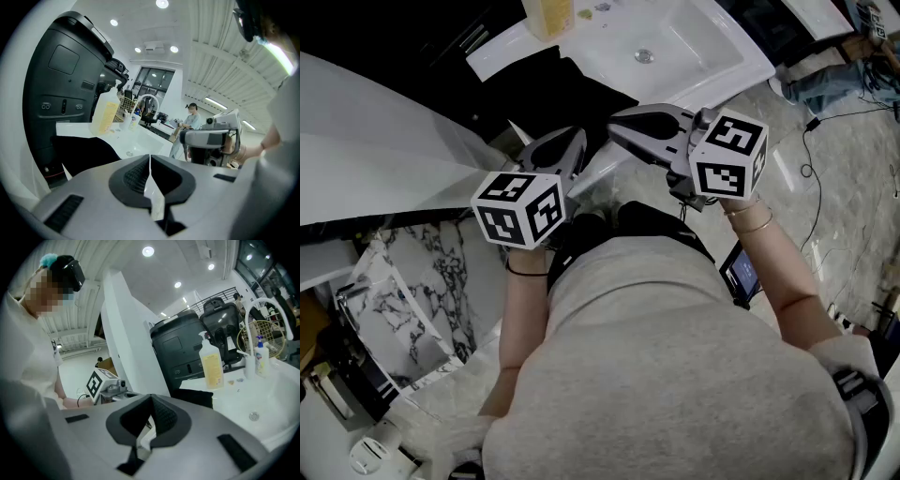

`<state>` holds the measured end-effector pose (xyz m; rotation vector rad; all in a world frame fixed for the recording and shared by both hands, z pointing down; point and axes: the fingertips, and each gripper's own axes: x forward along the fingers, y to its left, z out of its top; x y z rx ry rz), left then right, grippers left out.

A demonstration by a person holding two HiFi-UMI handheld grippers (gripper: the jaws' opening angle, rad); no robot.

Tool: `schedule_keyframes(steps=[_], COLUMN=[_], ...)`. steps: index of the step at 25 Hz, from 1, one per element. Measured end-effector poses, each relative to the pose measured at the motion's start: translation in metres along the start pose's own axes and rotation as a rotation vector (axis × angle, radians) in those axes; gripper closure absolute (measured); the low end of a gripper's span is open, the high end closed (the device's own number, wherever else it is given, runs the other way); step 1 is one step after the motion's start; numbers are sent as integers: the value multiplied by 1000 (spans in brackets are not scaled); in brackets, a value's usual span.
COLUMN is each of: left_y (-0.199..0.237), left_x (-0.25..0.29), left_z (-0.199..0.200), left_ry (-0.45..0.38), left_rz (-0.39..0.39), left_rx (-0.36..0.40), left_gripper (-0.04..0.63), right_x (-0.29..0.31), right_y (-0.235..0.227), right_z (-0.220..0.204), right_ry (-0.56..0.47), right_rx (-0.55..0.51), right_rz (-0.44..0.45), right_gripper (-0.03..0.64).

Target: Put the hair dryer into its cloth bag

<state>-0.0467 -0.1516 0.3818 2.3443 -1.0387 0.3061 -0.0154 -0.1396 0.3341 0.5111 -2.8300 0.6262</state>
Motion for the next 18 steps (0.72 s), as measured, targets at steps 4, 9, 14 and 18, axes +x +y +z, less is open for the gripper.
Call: schedule_keyframes(steps=[4,9,14,18], left_y=[4,5,8,10], left_x=[0,1,3,2], left_z=[2,1,-1,-8], left_ry=[-23,-10,-5,17], left_rz=[8,4,14,18], left_rx=[-23,-22,-30,-32], left_gripper=[581,581,581,581], right_x=[0,1,7,13], right_y=[-9,-13,-15,-15], right_z=[-6,-7,-16,-28], right_ry=[50,43,48,45], right_rx=[-20,-6,36,91], right_rz=[-35,-51,-61,-73], right_gripper=[618,618,618,618])
